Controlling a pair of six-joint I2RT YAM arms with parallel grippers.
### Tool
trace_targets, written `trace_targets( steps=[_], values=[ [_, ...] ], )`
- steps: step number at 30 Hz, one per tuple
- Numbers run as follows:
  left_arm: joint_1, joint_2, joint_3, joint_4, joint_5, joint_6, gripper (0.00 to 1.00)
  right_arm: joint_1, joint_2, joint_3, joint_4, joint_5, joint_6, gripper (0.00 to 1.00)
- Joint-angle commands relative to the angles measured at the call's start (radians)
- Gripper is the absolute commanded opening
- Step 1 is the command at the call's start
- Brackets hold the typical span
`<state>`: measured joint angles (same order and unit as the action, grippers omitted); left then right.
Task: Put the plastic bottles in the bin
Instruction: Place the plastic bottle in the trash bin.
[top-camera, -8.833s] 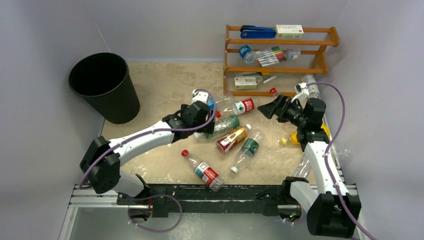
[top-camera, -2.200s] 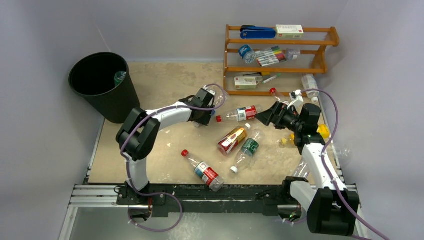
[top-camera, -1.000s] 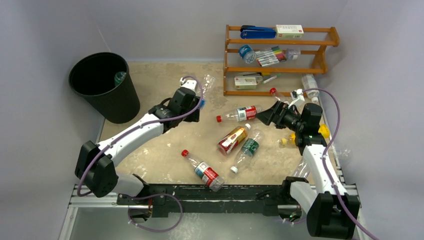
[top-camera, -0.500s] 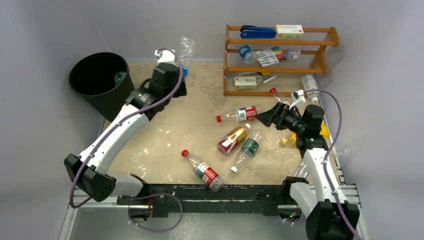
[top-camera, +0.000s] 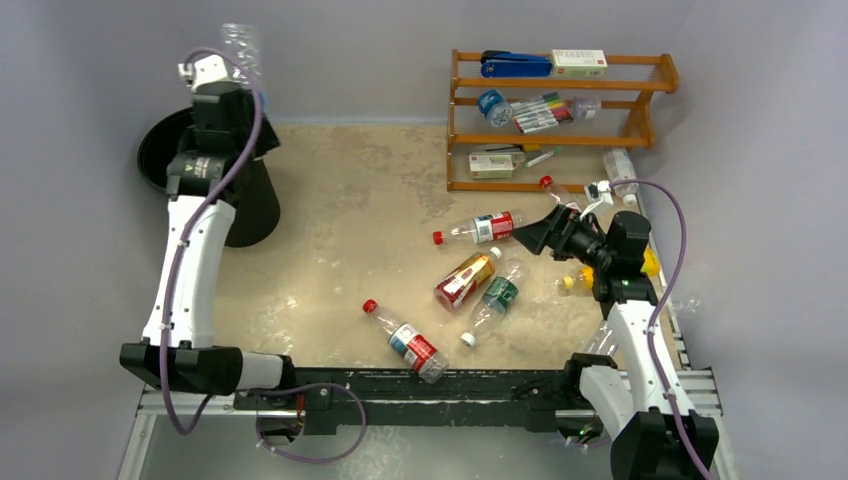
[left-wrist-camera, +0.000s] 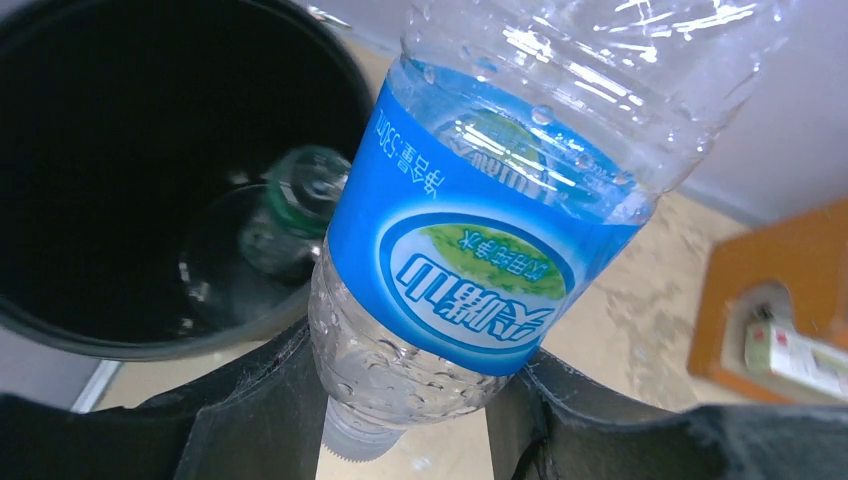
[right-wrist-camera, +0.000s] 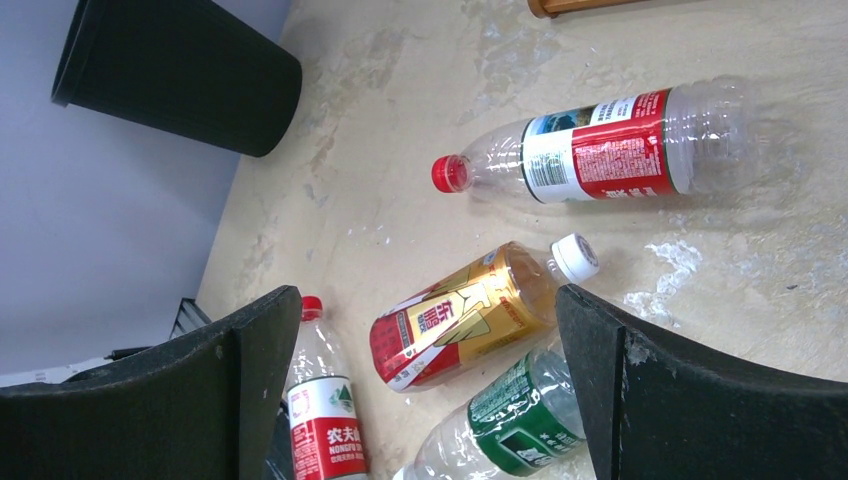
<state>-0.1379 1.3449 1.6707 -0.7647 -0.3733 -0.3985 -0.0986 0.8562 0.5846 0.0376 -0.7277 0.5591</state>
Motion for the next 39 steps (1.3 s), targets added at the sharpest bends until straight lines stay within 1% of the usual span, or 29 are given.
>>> trace_targets(
  steps=[1, 6, 8, 11, 15, 16, 19, 21, 23, 25, 30, 33, 37, 39],
  values=[
    [0.180, 0.032, 0.069, -0.017, 0.104, 0.026, 0.42, 0.002, -0.013, 0.002, 0.018, -0.030, 0.011, 1.00],
    [0.376, 0.061, 0.048, 0.025, 0.236, -0.008, 0.42, 0.002, -0.012, -0.006, 0.020, -0.035, 0.009, 1.00],
    [0.426, 0.072, 0.032, 0.050, 0.258, -0.020, 0.42, 0.002, -0.015, -0.009, 0.023, -0.036, 0.011, 1.00],
    [0.469, 0.099, 0.026, 0.076, 0.266, -0.027, 0.42, 0.001, -0.015, -0.013, 0.024, -0.039, 0.011, 1.00],
    [0.485, 0.125, 0.013, 0.086, 0.245, -0.032, 0.44, 0.001, -0.013, -0.013, 0.022, -0.039, 0.009, 1.00],
    [0.487, 0.127, 0.003, 0.090, 0.238, -0.036, 0.49, 0.002, -0.011, -0.012, 0.021, -0.039, 0.007, 1.00],
    [0.496, 0.134, -0.022, 0.104, 0.217, -0.041, 0.56, 0.002, -0.004, -0.006, 0.019, -0.038, 0.004, 1.00],
    [0.502, 0.144, -0.022, 0.102, 0.205, -0.045, 0.62, 0.002, 0.006, -0.001, 0.019, -0.040, 0.001, 1.00],
    [0.505, 0.151, -0.015, 0.095, 0.193, -0.050, 0.71, 0.001, 0.014, 0.005, 0.019, -0.041, 0.000, 1.00],
    [0.505, 0.148, -0.005, 0.089, 0.183, -0.050, 0.75, 0.001, 0.026, 0.013, 0.017, -0.040, -0.006, 1.00],
    [0.504, 0.135, 0.066, 0.045, 0.203, -0.041, 0.79, 0.002, 0.058, 0.027, 0.024, -0.039, -0.007, 1.00],
    [0.503, 0.126, 0.097, 0.000, 0.266, -0.042, 0.80, 0.002, 0.073, 0.036, 0.032, -0.038, -0.007, 1.00],
    [0.494, 0.060, 0.053, -0.015, 0.386, -0.073, 0.81, 0.005, 0.093, 0.050, 0.038, -0.031, -0.007, 1.00],
    [0.462, 0.012, 0.011, -0.017, 0.423, -0.091, 0.82, 0.008, 0.105, 0.061, 0.043, -0.026, -0.008, 1.00]
  ],
)
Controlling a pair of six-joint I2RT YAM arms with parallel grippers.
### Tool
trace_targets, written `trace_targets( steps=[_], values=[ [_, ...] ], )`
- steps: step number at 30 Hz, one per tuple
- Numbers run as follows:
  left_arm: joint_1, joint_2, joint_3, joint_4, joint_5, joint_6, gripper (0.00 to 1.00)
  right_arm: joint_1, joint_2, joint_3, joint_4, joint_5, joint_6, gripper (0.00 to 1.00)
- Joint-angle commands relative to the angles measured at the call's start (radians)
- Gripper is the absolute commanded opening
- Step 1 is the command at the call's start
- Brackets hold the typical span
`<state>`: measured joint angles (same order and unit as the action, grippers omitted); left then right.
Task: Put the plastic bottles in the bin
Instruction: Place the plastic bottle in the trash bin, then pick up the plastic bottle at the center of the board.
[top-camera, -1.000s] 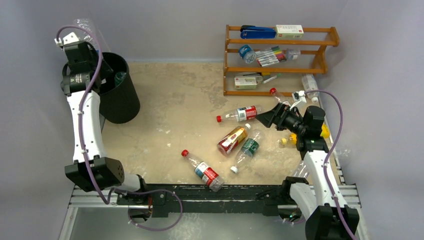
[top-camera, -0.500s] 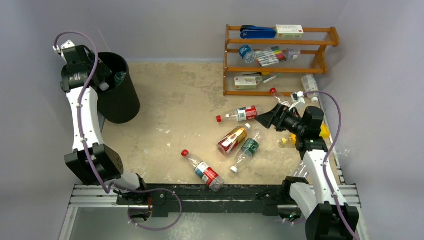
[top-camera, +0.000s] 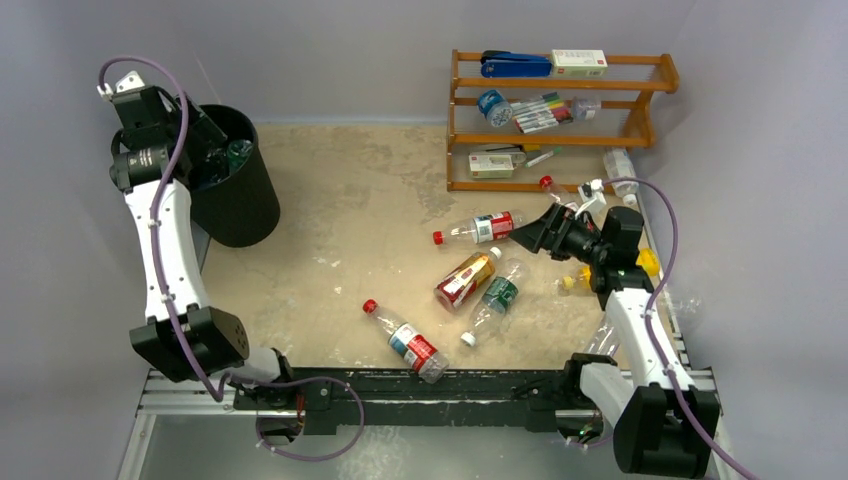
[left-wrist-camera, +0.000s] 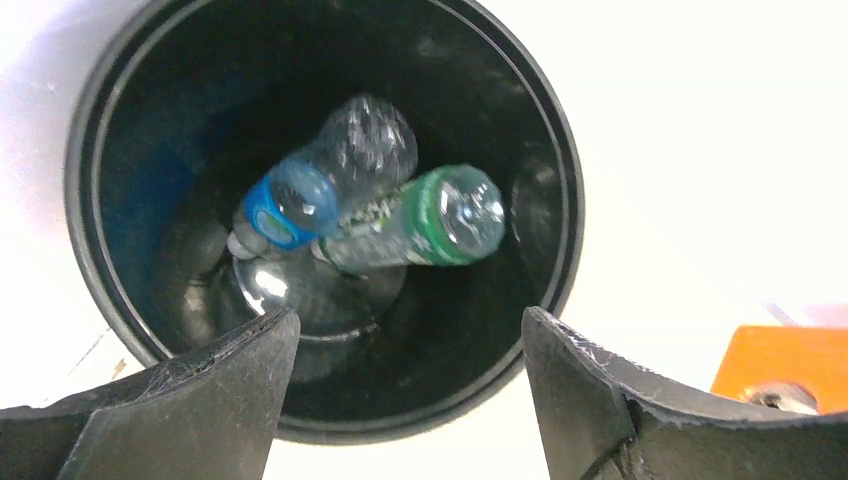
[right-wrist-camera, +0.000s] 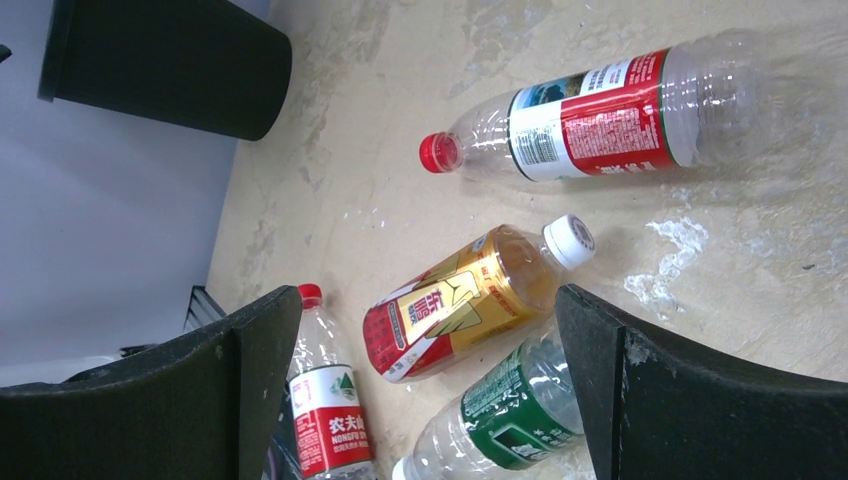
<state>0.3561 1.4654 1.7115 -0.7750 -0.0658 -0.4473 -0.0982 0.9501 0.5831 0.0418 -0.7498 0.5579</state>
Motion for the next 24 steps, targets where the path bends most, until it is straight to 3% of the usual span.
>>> trace_targets(
  steps=[1, 6, 14, 24],
  values=[
    [-0.061, -0.136, -0.054, -0.004, 0.120, -0.055, 0.82, 0.009, 0.016, 0.067, 0.041, -0.004, -0.006, 1.00],
    [-0.266, -0.256, -0.215, 0.039, 0.130, -0.165, 0.83, 0.012, 0.027, 0.078, 0.046, 0.005, -0.006, 1.00],
    [-0.413, -0.452, -0.496, 0.141, 0.212, -0.367, 0.85, 0.013, -0.001, 0.052, 0.050, 0.008, -0.003, 1.00],
    [-0.635, -0.645, -0.821, 0.180, 0.148, -0.617, 0.86, 0.014, -0.046, -0.032, 0.096, 0.007, 0.029, 1.00]
  ],
)
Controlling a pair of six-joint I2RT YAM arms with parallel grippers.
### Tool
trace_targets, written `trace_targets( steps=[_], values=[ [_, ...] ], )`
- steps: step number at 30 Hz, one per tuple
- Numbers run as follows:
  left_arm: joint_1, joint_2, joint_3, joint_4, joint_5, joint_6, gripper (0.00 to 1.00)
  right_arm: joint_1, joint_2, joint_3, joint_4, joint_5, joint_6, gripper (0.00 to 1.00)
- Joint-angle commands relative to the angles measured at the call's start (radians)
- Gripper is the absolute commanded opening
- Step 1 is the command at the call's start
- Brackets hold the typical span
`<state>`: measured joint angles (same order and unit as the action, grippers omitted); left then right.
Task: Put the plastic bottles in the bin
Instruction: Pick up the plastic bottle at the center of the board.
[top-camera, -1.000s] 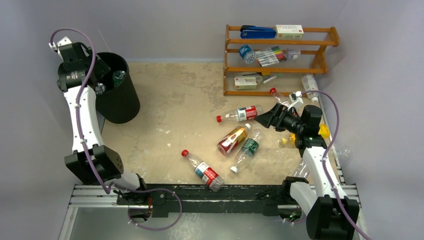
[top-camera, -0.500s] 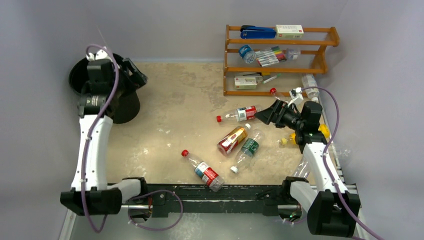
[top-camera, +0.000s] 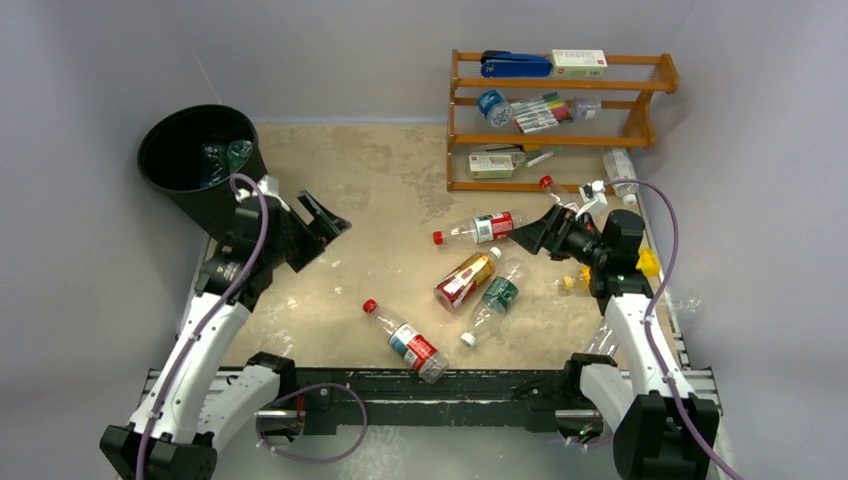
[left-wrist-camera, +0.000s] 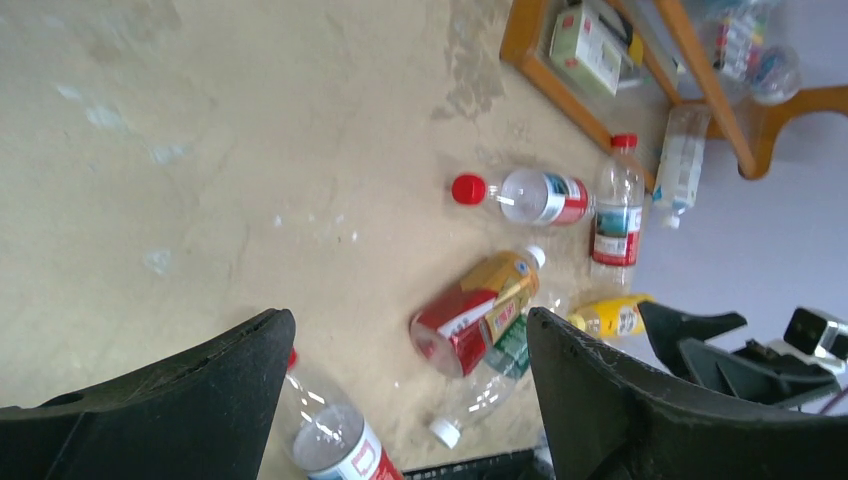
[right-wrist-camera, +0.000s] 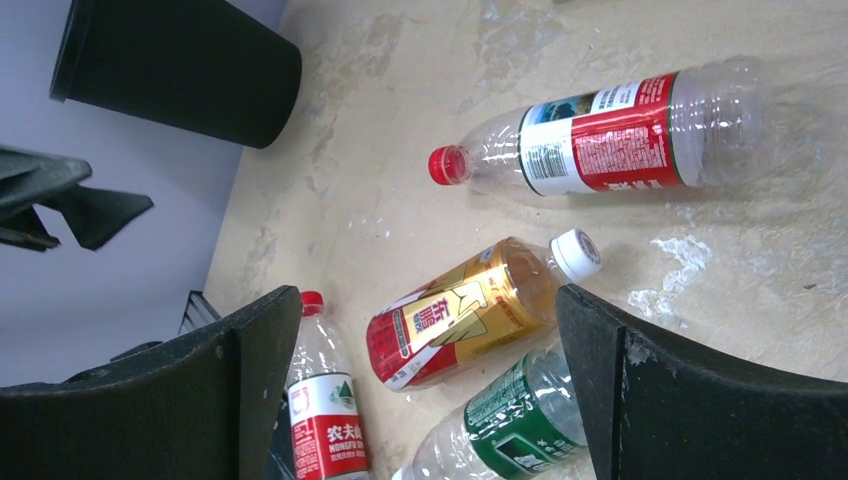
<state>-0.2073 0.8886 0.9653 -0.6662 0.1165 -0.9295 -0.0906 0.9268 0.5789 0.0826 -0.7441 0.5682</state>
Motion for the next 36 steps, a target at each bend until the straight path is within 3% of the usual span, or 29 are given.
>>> trace_targets(
  steps=[1, 8, 18, 29, 36],
  values=[
    [-0.101, -0.079, -0.096, 0.069, -0.045, -0.154, 0.86, 0.006, -0.028, -0.039, 0.064, 0.001, 0.023, 1.00],
    [-0.328, -0.069, -0.180, 0.081, -0.156, -0.277, 0.87, 0.005, -0.051, -0.126, 0.148, -0.005, 0.059, 1.00],
    [-0.742, 0.112, -0.145, 0.095, -0.459, -0.488, 0.88, 0.007, -0.065, -0.151, 0.187, -0.043, 0.062, 1.00],
    [-0.968, 0.172, -0.164, 0.001, -0.629, -0.769, 0.88, 0.007, -0.080, -0.171, 0.189, -0.066, 0.056, 1.00],
    [-1.027, 0.218, -0.146, -0.152, -0.639, -0.967, 0.88, 0.006, -0.080, -0.174, 0.190, -0.068, 0.055, 1.00]
  ],
)
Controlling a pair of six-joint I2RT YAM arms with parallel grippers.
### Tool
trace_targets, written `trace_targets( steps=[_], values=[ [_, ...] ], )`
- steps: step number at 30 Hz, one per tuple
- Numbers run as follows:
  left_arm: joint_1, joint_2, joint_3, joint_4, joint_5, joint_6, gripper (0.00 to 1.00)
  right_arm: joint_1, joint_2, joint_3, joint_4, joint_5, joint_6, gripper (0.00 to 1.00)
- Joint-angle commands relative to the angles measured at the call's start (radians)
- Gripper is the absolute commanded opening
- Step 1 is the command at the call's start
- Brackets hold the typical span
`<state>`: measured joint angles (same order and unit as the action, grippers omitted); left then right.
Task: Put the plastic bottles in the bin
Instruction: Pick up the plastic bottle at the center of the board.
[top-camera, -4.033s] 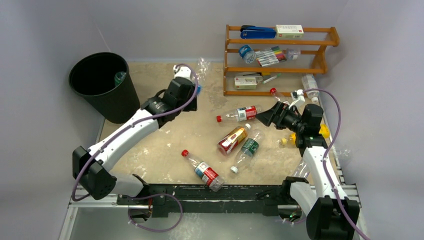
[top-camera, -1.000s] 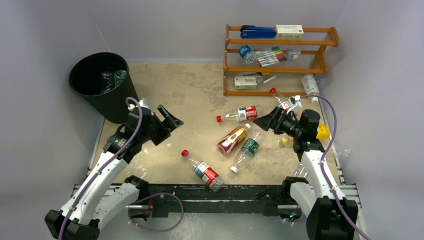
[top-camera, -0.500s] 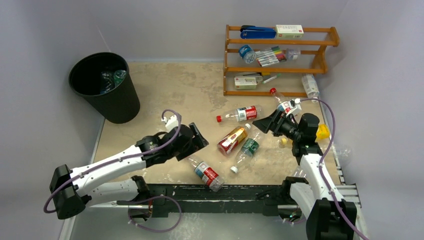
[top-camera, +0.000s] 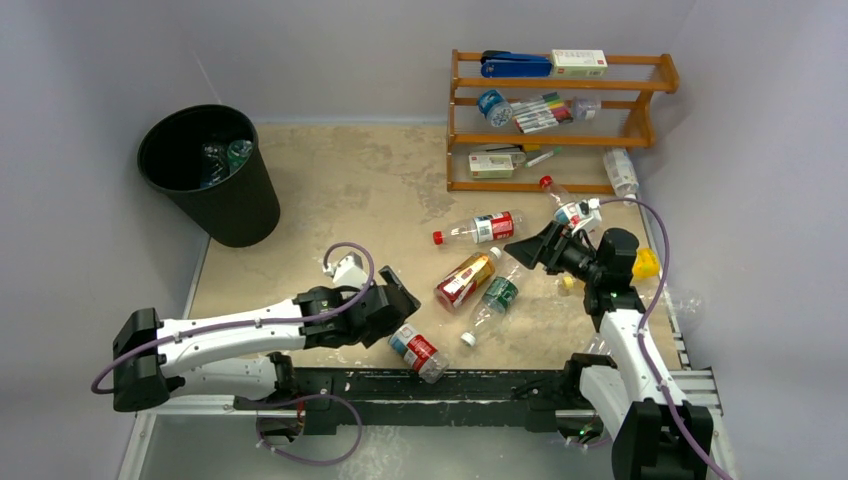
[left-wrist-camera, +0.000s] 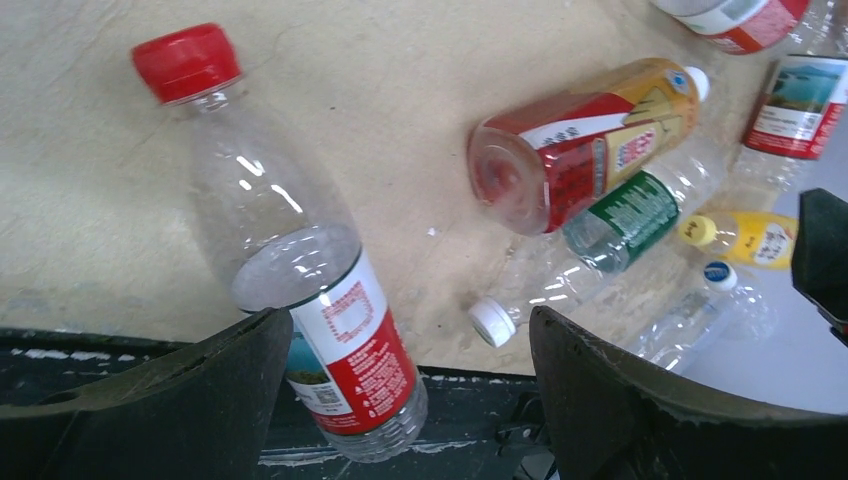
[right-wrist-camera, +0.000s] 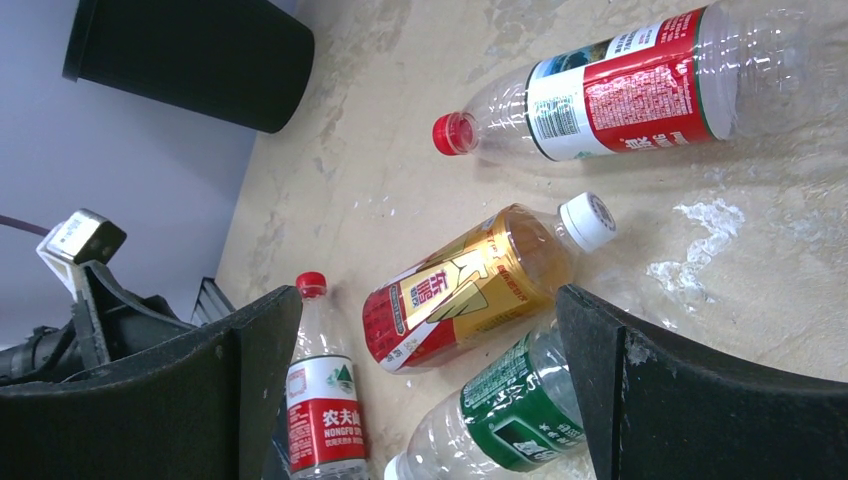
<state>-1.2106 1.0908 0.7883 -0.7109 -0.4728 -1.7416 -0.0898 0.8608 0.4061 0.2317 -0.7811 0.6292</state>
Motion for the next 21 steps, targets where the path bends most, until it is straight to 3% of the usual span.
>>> trace_targets(
  steps=[1, 7, 15, 21],
  values=[
    [-0.030, 0.020, 0.037, -0.136, -0.053, -0.182, 0.89, 0.005, -0.013, -0.001, 0.041, -0.033, -0.007, 1.00],
    [-0.044, 0.032, 0.028, -0.169, -0.082, -0.230, 0.90, 0.006, -0.011, -0.010, 0.051, -0.035, -0.006, 1.00],
    [-0.044, 0.088, -0.098, -0.041, -0.071, -0.258, 0.92, 0.005, -0.005, -0.006, 0.052, -0.037, -0.005, 1.00],
    [-0.043, 0.184, -0.092, 0.015, -0.096, -0.223, 0.90, 0.006, -0.013, -0.006, 0.038, -0.034, -0.009, 1.00]
  ],
)
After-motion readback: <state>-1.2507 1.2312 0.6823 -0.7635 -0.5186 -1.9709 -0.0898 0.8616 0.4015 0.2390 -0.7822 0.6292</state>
